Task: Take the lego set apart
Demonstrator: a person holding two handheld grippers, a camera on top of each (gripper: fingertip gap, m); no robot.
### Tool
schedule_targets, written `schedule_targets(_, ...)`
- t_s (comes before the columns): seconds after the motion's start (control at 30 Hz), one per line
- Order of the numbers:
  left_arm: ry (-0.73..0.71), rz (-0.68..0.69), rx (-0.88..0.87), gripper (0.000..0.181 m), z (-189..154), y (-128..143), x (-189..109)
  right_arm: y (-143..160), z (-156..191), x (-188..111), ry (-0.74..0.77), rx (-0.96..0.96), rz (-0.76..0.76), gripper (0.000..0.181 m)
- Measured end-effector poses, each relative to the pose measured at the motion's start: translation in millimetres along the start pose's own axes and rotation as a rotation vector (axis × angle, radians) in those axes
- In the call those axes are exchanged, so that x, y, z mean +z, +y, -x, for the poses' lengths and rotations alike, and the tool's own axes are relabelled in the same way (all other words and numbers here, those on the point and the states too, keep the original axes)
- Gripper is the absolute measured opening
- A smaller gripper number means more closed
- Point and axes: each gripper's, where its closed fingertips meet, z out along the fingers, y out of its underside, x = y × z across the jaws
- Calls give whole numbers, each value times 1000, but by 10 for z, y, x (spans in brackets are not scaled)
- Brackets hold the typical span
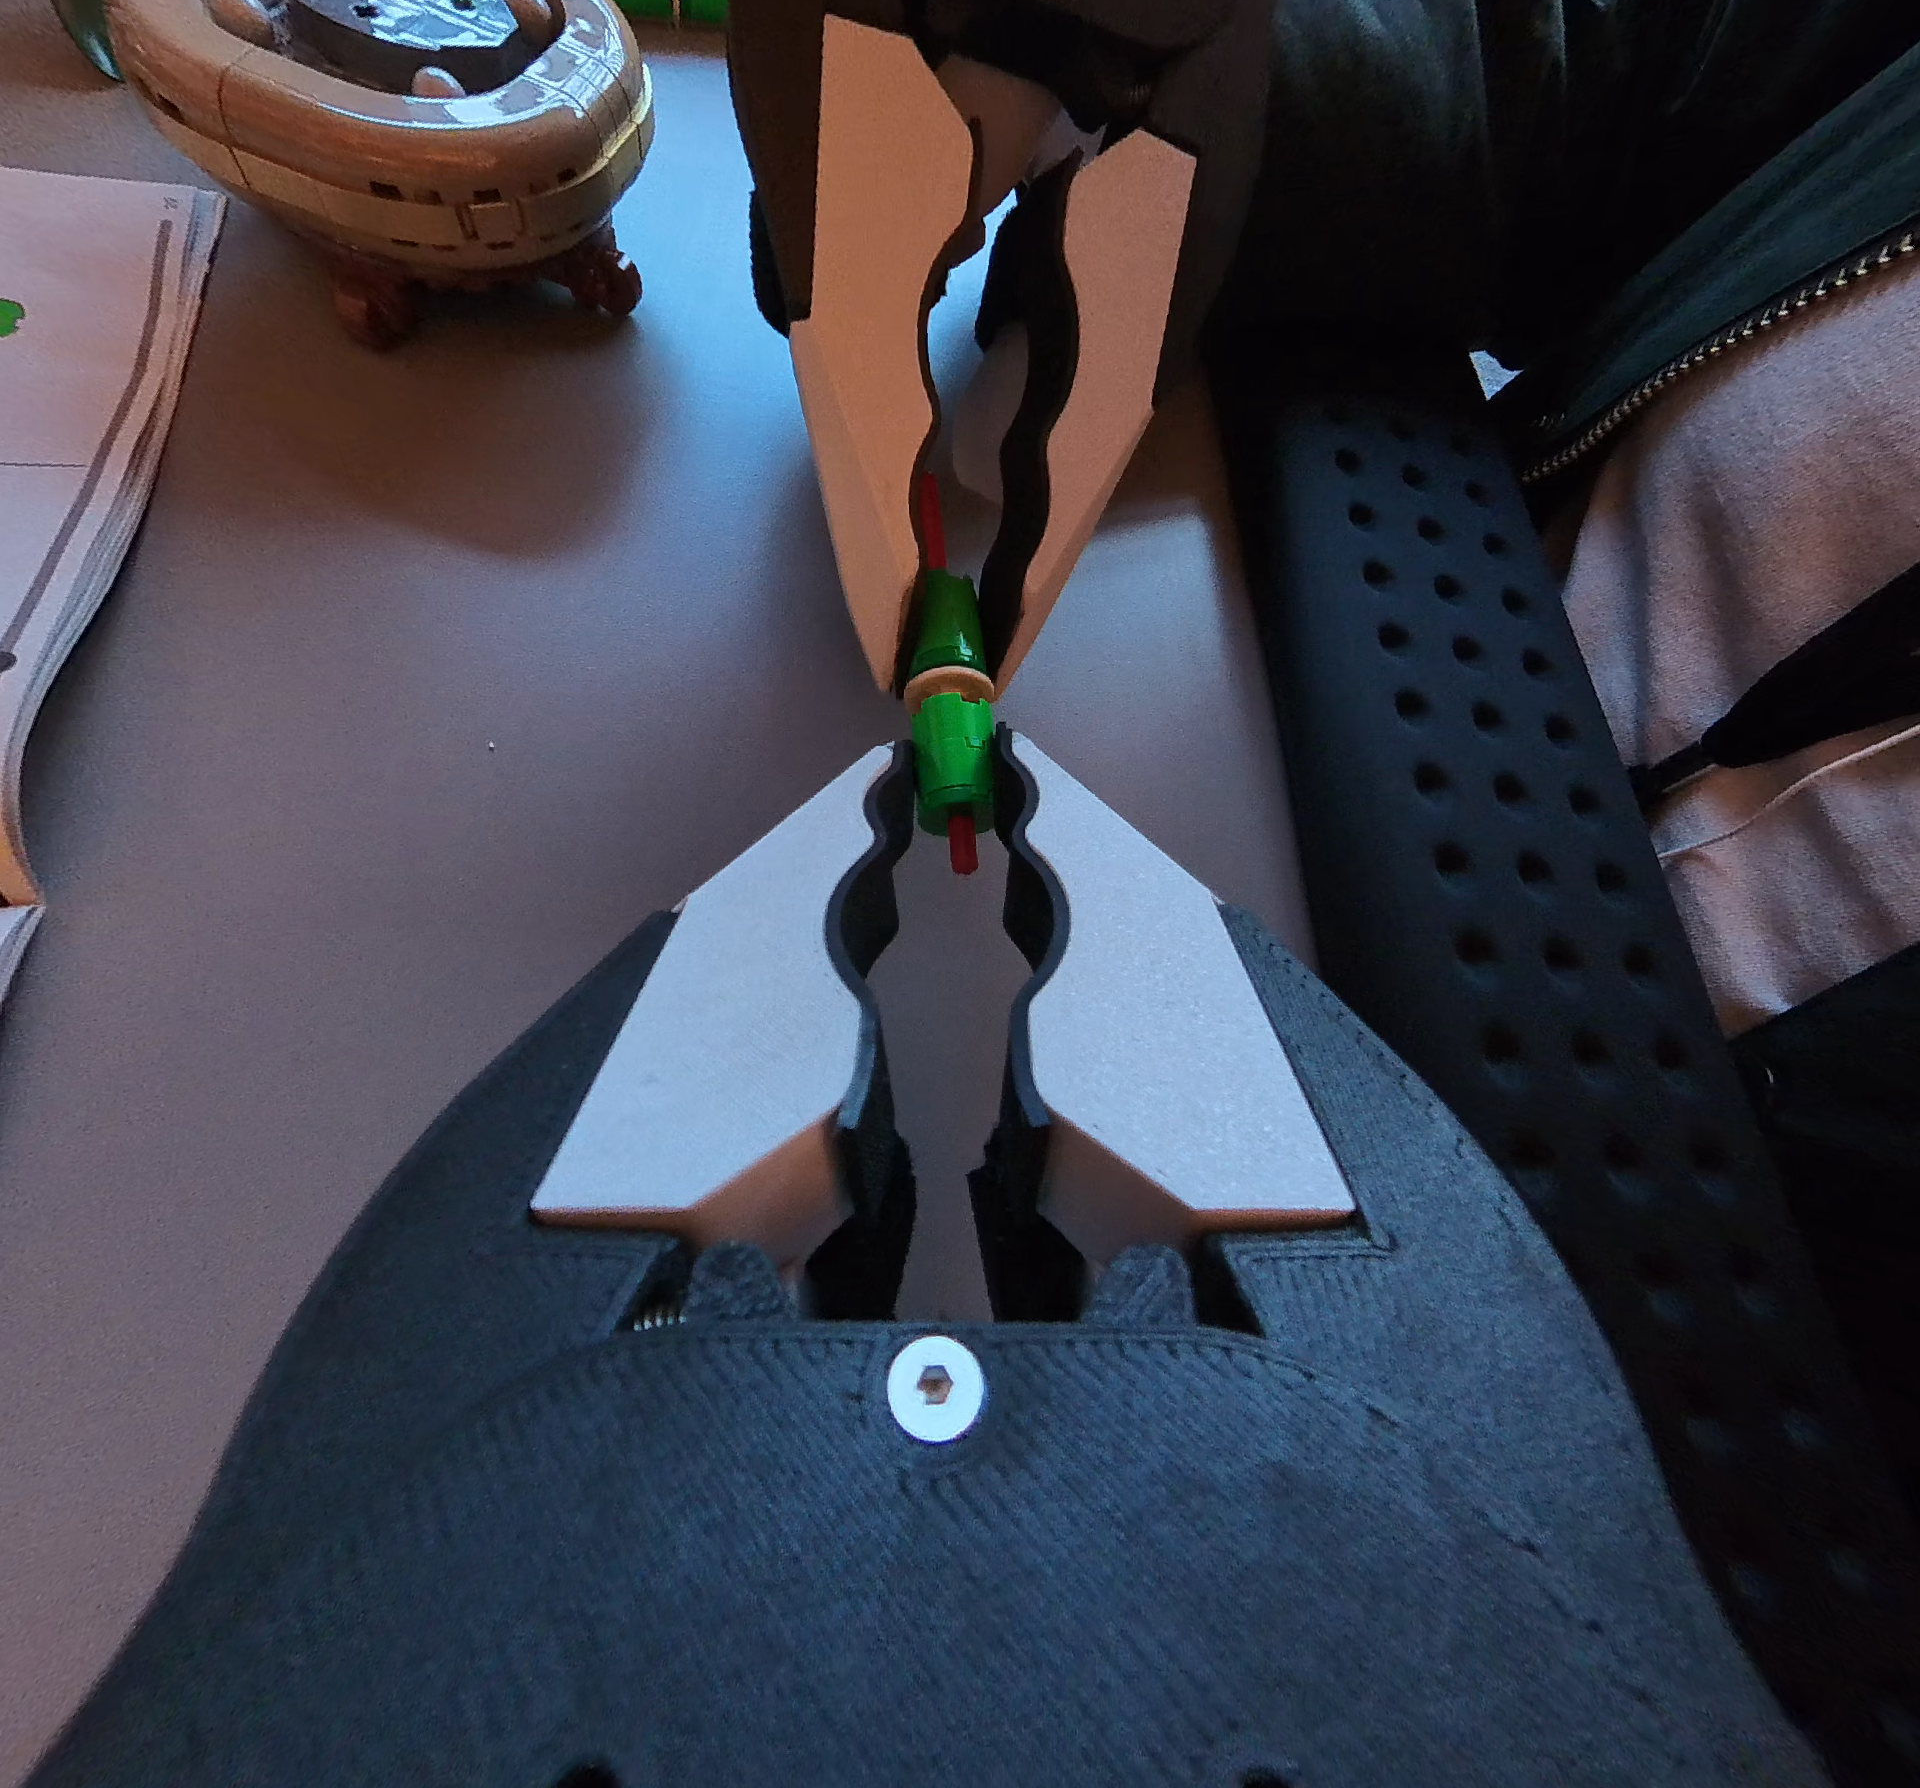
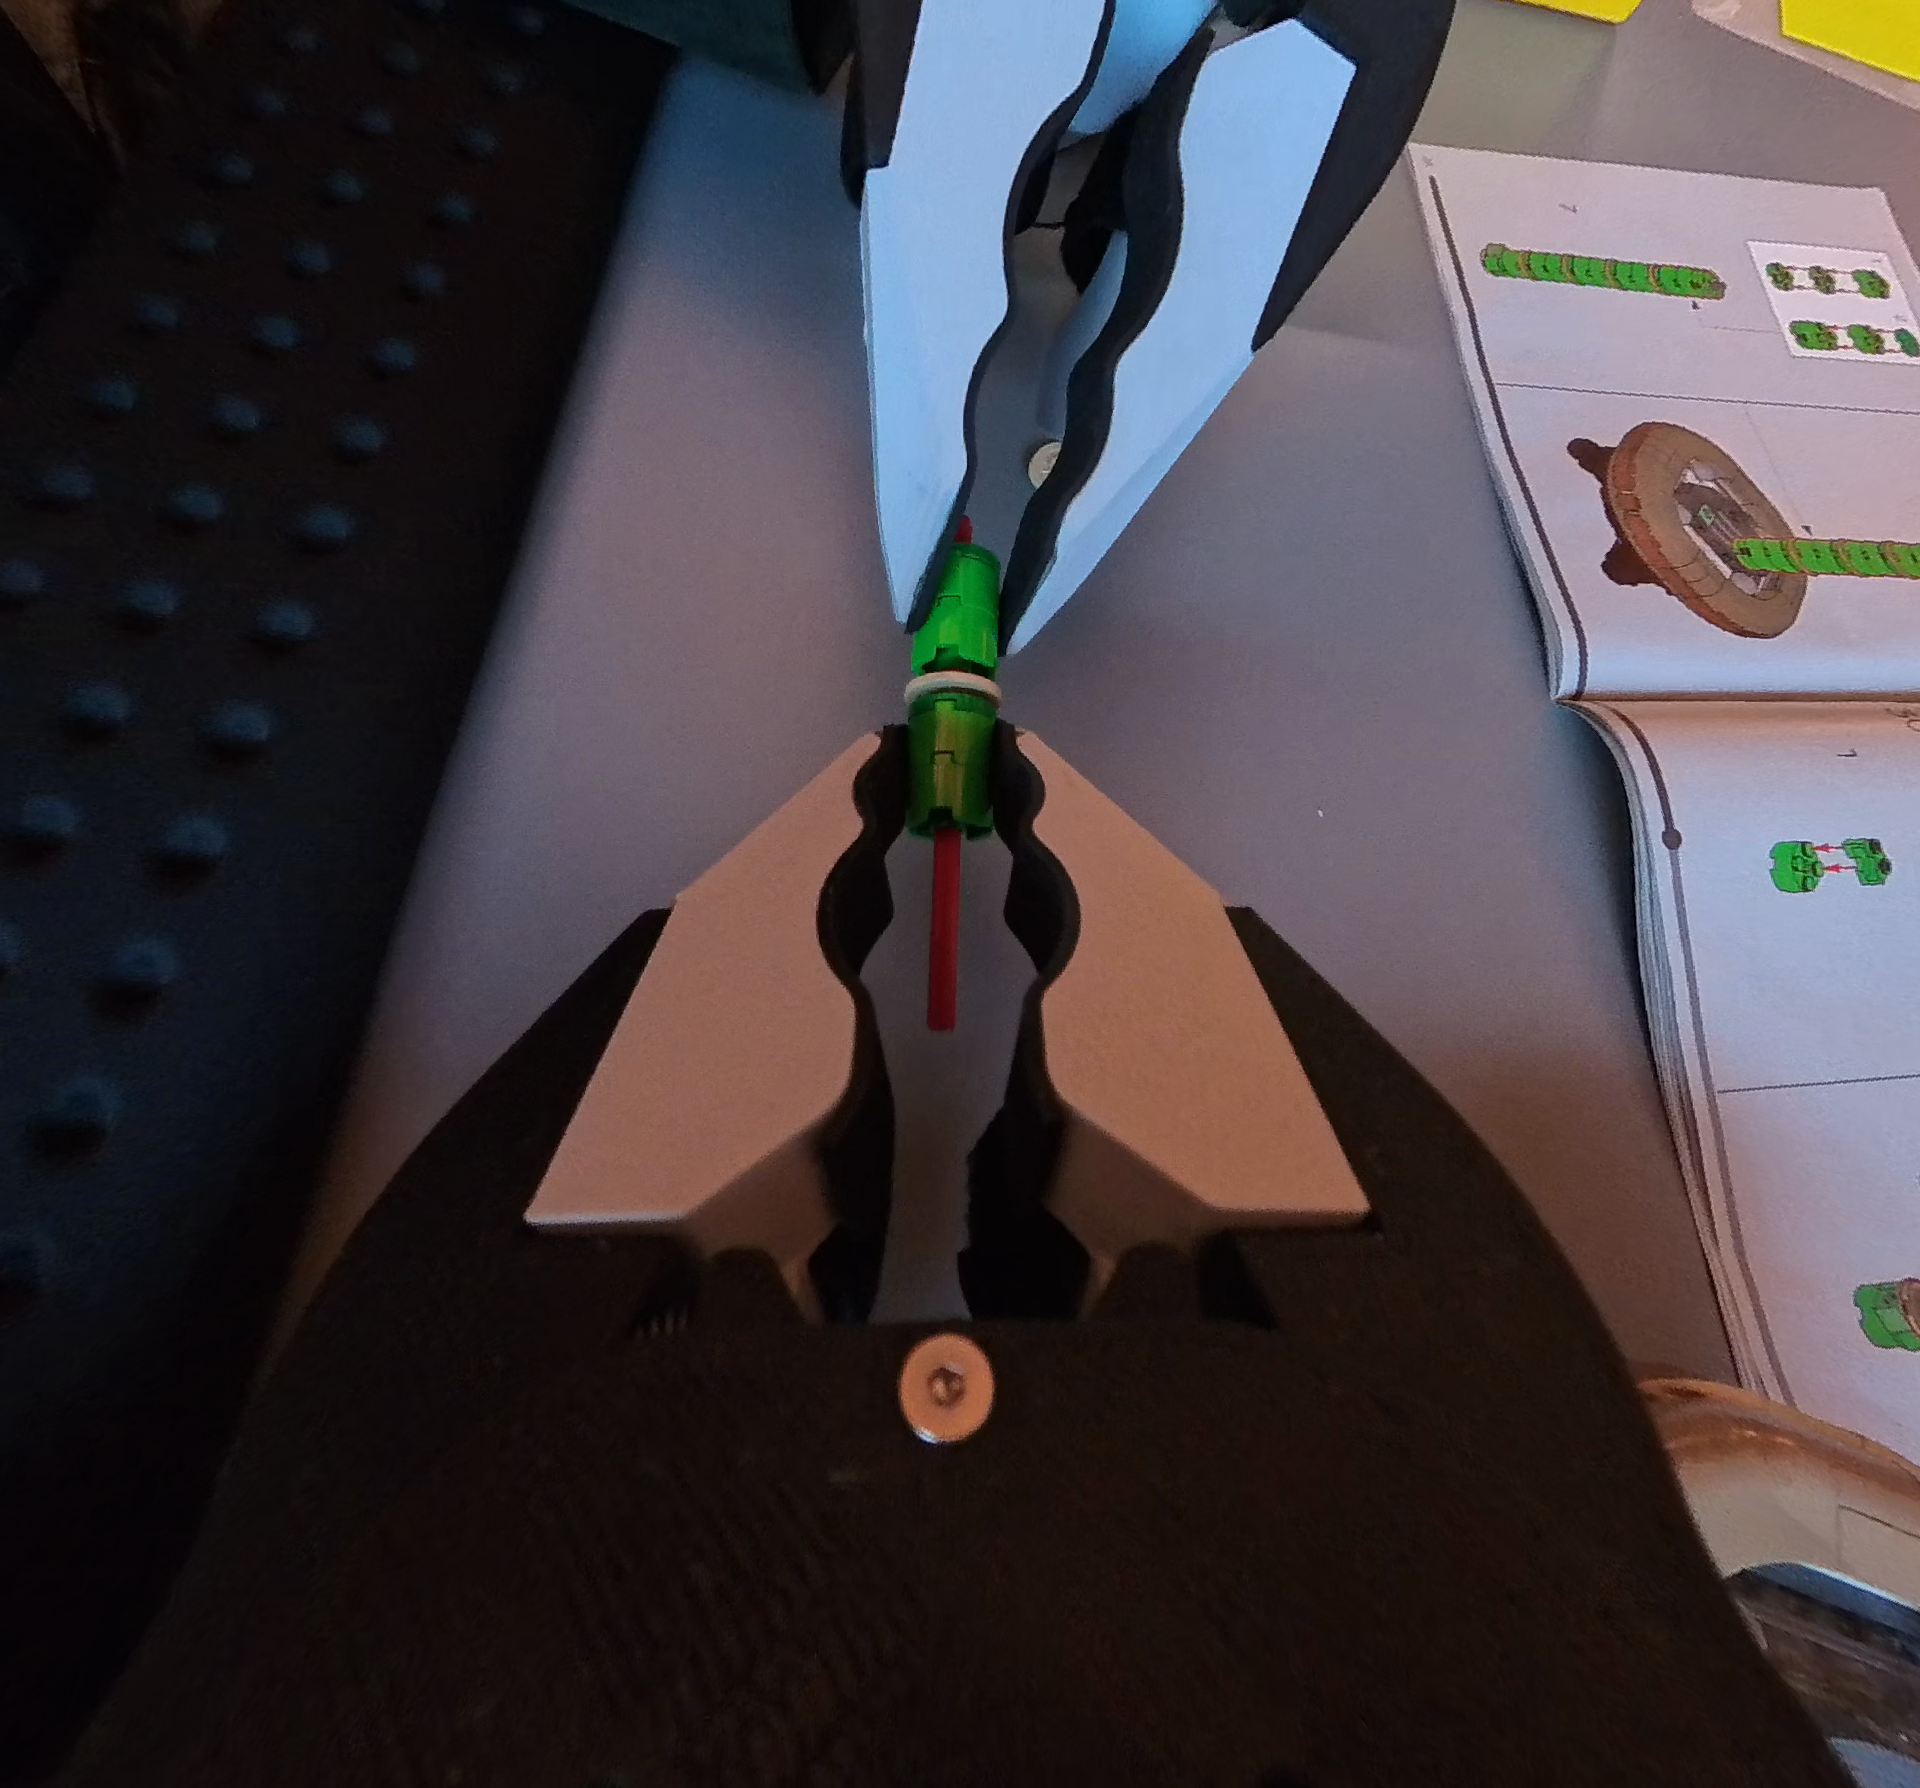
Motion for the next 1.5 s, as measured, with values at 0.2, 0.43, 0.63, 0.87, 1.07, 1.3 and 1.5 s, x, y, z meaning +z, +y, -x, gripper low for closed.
schedule_targets(0.2, -6, 0, 1, 14, 2, 9, -22, 6, -4, -8, -2, 3, -1, 18)
schedule_targets(0.43, 4, 4, -4, 14, -24, 41, -55, 9, 21, -1, -21, 5, 0, 18)
schedule_targets(0.63, -23, -8, -1, 27, 43, 43, -21, 56, -73, 25, 15, -35, 47, 16)
schedule_targets(0.87, -98, 0, 64, 17, 86, -9, 100, -35, -92, 2, 33, -47, 21, 16)
schedule_targets(1.07, -87, 39, 43, 16, 96, 53, 145, 30, -64, 91, 33, -76, 78, 16)
schedule_targets(1.3, -153, 98, 74, 15, 191, 131, 149, 81, -140, 97, 87, -97, 112, 16)
schedule_targets(1.5, -131, 85, 68, 14, 151, 85, 133, 38, -130, 150, 81, -83, 105, 17)
